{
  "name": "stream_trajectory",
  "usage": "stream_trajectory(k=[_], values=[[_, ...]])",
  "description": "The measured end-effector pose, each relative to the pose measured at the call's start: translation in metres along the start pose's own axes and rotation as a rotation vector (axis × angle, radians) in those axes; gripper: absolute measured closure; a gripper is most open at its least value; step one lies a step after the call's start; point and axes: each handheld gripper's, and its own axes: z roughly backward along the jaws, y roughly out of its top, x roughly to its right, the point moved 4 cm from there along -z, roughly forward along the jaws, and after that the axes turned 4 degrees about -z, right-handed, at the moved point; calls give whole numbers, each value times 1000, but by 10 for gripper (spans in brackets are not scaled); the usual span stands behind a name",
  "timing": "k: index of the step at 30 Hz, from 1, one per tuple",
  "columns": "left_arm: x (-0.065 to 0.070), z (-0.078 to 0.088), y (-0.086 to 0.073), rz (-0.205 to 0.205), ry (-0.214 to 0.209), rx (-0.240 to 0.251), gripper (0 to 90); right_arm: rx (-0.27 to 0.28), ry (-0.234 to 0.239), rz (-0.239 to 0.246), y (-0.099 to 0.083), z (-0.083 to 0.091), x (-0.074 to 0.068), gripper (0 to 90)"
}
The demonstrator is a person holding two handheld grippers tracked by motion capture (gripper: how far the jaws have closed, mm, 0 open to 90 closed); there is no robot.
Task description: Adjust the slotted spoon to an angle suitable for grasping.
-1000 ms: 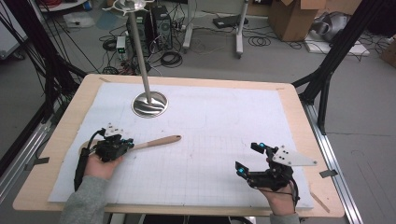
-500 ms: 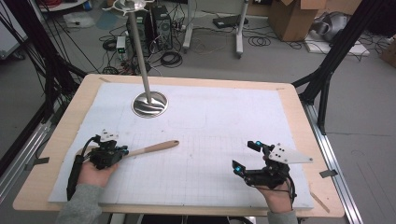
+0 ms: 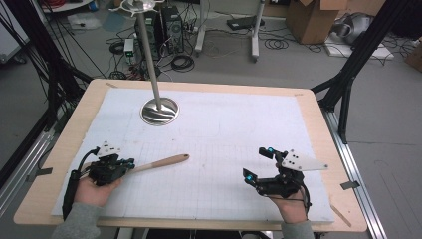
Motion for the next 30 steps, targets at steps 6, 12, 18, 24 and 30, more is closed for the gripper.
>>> stream_trajectory(k=[6,12,18,24,30], values=[[23,-13,6,-110,-93,-13,899,-6,1,0,-1,1,-1,98],[31,-32,2,-143,-107,-67,899,0,-4,3,-1,5,0,97],[32,-36,5,-155,-68,-68,899,3,-11,0,-3,10,1,98],[31,-37,6,-137,-114,-64,898,-5,-14,7,-4,11,1,98],[22,-7,23,-166,-177,-12,896,4,-19,-3,-4,14,2,98]])
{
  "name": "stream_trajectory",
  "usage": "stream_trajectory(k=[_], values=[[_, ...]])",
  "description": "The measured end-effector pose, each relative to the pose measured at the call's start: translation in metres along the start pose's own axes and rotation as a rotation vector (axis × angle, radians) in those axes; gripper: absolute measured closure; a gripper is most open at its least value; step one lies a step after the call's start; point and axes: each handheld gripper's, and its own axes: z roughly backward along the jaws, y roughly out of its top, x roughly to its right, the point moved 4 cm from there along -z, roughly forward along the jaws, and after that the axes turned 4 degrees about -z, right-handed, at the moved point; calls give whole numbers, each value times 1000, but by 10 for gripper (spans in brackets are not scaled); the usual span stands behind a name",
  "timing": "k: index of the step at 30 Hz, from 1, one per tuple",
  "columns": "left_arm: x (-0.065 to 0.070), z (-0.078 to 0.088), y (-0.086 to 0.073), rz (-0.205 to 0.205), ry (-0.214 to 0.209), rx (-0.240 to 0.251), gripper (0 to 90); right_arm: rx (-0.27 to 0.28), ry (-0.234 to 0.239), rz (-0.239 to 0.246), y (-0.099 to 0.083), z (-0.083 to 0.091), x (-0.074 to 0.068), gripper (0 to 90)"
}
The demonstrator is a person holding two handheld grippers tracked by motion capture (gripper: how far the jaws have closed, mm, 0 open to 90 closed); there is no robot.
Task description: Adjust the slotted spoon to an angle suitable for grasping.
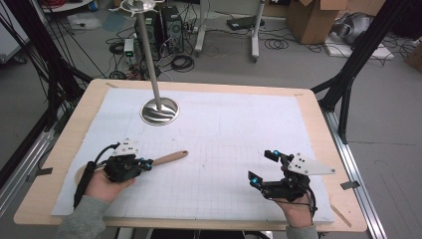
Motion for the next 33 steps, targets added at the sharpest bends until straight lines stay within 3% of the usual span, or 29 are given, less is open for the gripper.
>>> stream_trajectory(k=[2,5,11,17,21,23,25,27,33], values=[[-4,8,2,-14,-22,15,895,-1,2,-3,0,0,0,97],[-11,13,-1,-43,-59,18,817,-7,5,-1,-1,0,-2,97],[-17,17,-3,-83,-113,18,587,-13,4,-2,-2,-1,-2,98],[-23,19,-3,-93,-164,35,342,-15,5,-5,-3,-1,-2,98],[-27,18,-6,-96,-201,15,283,-14,-2,-3,-4,0,0,98],[-29,17,-7,-69,-220,2,256,-12,-4,-5,-3,1,1,98],[-29,16,-7,-77,-224,4,159,-8,-7,-9,-3,3,2,97],[-28,15,-6,-87,-253,13,125,-6,-10,-15,-3,5,3,97],[-23,9,-6,-104,-280,-6,103,-12,-14,-23,-6,6,5,97]])
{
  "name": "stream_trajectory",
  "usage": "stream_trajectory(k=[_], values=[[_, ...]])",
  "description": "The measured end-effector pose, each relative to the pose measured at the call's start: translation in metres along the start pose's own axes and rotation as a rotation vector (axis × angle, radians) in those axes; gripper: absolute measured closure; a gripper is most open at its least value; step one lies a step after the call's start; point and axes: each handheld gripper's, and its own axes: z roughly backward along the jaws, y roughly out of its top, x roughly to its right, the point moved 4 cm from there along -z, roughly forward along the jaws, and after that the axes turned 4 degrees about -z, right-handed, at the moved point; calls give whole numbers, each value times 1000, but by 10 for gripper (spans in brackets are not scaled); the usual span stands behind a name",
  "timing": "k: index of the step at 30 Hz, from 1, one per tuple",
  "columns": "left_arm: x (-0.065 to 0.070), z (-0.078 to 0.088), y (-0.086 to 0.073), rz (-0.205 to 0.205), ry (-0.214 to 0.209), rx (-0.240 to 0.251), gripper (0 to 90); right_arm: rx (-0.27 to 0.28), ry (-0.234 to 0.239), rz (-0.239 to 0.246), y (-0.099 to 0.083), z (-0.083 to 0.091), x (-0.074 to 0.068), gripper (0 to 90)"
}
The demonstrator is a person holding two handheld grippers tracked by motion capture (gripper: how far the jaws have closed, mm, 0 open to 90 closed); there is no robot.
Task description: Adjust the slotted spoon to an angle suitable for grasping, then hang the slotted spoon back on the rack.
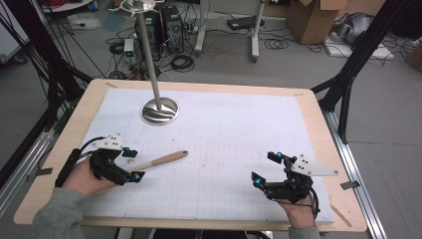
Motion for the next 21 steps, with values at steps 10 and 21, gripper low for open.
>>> stream_trajectory(k=[10,21], values=[[-4,-7,-8,-28,9,-28,105,-1,1,0,-1,3,0,98],[-7,-9,-14,-66,-7,-57,135,-6,11,5,-1,1,-1,98]])
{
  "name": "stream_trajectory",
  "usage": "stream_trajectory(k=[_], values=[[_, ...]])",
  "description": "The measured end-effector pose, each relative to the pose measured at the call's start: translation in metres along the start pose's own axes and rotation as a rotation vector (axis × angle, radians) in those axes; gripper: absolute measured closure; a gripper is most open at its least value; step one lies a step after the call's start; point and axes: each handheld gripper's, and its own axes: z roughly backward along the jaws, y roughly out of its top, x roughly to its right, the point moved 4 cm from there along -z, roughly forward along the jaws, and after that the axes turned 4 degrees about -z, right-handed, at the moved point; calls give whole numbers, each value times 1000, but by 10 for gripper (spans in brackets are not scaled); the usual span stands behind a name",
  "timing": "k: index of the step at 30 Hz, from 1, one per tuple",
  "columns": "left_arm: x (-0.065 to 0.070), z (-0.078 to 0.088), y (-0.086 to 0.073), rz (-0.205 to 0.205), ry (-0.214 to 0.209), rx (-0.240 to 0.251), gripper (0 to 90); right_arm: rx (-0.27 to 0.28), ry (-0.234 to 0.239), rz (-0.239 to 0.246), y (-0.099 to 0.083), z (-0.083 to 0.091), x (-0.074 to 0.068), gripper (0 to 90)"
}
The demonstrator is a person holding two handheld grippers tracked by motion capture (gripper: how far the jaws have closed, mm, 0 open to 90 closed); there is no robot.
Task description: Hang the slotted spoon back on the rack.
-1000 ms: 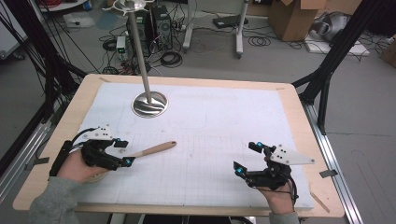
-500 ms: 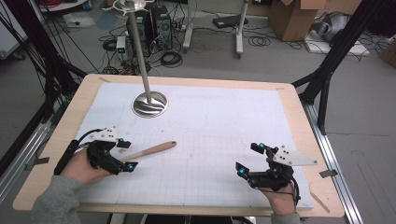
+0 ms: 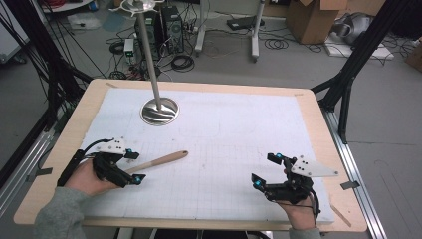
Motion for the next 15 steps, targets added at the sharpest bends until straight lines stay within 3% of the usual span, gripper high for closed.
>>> stream_trajectory(k=[8,15], values=[[-1,-5,-4,-17,-16,-43,220,-4,4,8,-1,0,-1,98],[-6,-8,-10,-13,17,-94,294,-9,4,4,-1,1,-1,98]])
